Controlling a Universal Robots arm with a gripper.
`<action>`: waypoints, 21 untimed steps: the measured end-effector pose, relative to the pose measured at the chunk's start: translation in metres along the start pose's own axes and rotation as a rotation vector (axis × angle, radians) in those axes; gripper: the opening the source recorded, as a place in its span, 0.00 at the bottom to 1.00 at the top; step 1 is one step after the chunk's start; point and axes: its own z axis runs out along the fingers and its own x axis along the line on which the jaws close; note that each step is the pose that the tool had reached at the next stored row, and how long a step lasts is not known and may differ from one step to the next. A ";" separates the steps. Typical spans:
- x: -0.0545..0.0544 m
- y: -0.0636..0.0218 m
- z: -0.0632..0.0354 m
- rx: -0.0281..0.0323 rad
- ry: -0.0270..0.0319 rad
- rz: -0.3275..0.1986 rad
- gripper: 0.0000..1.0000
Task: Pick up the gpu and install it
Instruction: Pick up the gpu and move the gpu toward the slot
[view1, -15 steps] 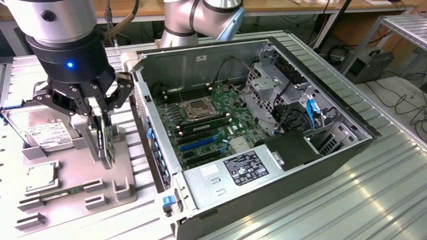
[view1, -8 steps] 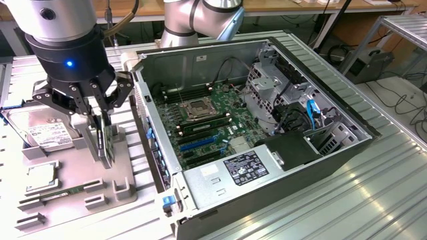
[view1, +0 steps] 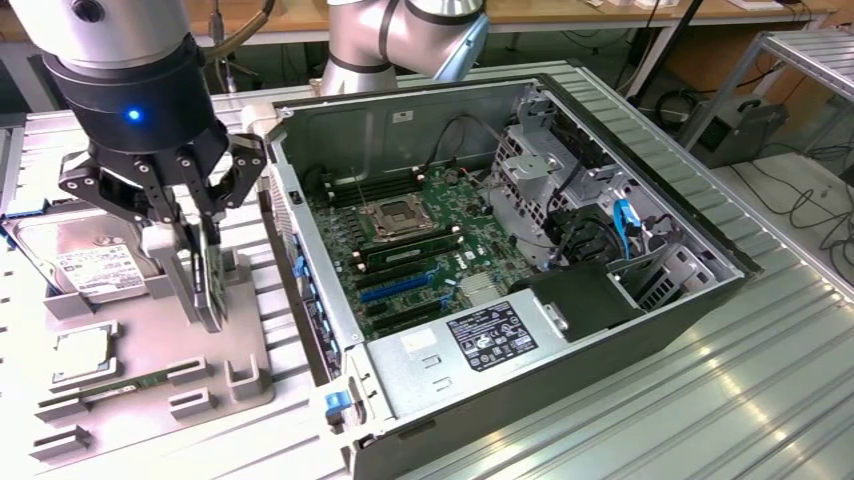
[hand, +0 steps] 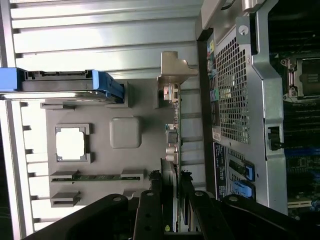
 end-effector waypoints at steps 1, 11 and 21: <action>0.000 0.0001 -0.0039 0.0000 0.0001 0.000 0.26; -0.001 0.0007 -0.0234 0.0000 0.0000 0.000 0.26; -0.001 0.0009 -0.0318 0.0000 0.0000 0.000 0.26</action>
